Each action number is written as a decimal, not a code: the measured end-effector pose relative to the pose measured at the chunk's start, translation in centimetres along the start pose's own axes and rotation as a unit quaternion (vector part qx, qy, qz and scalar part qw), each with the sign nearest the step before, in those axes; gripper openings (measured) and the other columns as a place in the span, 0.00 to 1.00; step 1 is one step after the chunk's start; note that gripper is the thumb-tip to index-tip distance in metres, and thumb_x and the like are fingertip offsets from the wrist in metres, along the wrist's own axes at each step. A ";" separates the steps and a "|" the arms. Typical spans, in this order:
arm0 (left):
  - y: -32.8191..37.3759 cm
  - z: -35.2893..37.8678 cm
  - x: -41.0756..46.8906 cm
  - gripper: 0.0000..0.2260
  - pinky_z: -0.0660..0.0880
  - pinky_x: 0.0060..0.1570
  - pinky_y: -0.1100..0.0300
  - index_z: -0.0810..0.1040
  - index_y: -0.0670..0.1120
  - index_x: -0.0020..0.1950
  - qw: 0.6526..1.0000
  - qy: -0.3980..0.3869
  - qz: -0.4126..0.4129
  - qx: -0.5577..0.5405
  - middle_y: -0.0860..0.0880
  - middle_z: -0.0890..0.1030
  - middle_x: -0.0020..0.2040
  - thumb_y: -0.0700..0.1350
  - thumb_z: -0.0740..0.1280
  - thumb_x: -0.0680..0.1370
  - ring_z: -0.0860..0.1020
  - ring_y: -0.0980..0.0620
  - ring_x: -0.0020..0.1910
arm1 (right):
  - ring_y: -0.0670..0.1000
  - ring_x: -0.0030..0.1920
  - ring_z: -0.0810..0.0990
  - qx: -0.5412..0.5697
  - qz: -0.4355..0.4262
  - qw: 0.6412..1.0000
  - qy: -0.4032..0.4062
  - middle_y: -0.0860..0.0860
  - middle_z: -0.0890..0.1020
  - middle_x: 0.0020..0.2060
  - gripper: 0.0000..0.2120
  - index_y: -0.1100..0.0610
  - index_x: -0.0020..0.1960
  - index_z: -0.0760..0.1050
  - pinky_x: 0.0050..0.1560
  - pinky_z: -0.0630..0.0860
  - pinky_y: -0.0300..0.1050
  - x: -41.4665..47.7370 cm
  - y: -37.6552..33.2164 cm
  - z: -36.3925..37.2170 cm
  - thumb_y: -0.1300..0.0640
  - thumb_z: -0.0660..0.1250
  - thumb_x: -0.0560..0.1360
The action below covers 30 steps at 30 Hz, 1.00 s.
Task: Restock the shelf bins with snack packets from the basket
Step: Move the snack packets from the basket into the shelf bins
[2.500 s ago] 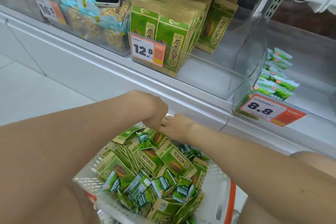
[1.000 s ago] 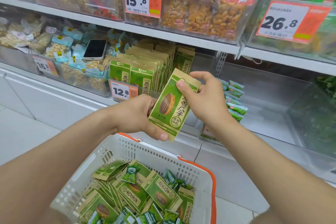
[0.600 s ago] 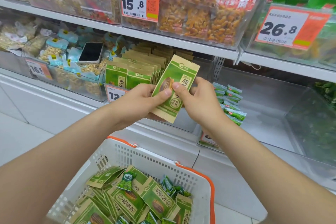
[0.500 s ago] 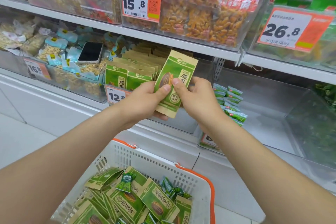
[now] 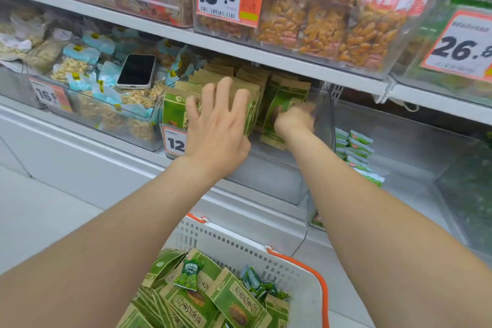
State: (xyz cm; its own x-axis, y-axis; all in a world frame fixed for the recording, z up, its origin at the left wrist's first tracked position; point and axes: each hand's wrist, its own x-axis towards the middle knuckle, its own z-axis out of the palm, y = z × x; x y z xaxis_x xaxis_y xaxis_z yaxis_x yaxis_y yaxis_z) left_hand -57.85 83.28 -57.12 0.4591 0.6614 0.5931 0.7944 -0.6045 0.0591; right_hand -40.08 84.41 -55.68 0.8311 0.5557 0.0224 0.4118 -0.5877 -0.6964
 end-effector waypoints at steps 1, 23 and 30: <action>-0.2 0.2 0.0 0.32 0.66 0.63 0.39 0.69 0.48 0.70 1.000 -0.012 0.000 -0.006 0.42 0.66 0.74 0.51 0.71 0.67 0.66 0.37 0.69 | 0.60 0.76 0.68 -0.008 0.003 1.000 -0.009 0.58 0.68 0.77 0.37 0.64 0.82 0.47 0.71 0.67 0.50 0.6 0.1 0.5 0.51 0.63 0.85; -0.7 0.8 0.5 0.34 0.62 0.66 0.36 0.62 0.52 0.76 0.996 -0.069 -0.007 -0.060 0.41 0.60 0.77 0.56 0.70 0.72 0.59 0.37 0.76 | 0.58 0.62 0.82 0.031 0.040 0.999 -0.003 0.57 0.82 0.62 0.17 0.61 0.64 0.78 0.55 0.79 0.46 2.5 0.0 2.3 0.62 0.70 0.75; -0.2 -0.8 -0.5 0.37 0.64 0.67 0.37 0.61 0.49 0.78 0.997 -0.063 0.012 -0.052 0.39 0.59 0.78 0.57 0.72 0.72 0.59 0.36 0.77 | 0.59 0.63 0.81 0.048 -0.022 0.999 -0.008 0.57 0.82 0.62 0.16 0.59 0.62 0.77 0.59 0.79 0.47 -0.1 0.2 1.0 0.52 0.71 0.79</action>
State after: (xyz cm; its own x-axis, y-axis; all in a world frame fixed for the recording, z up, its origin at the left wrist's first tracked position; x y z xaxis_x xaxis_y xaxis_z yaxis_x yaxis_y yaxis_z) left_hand -58.57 82.77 -56.77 0.5292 0.6929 0.4897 0.7397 -0.6595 0.1337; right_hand -40.43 84.84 -56.54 0.8068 0.5892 0.0444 0.4099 -0.5039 -0.7603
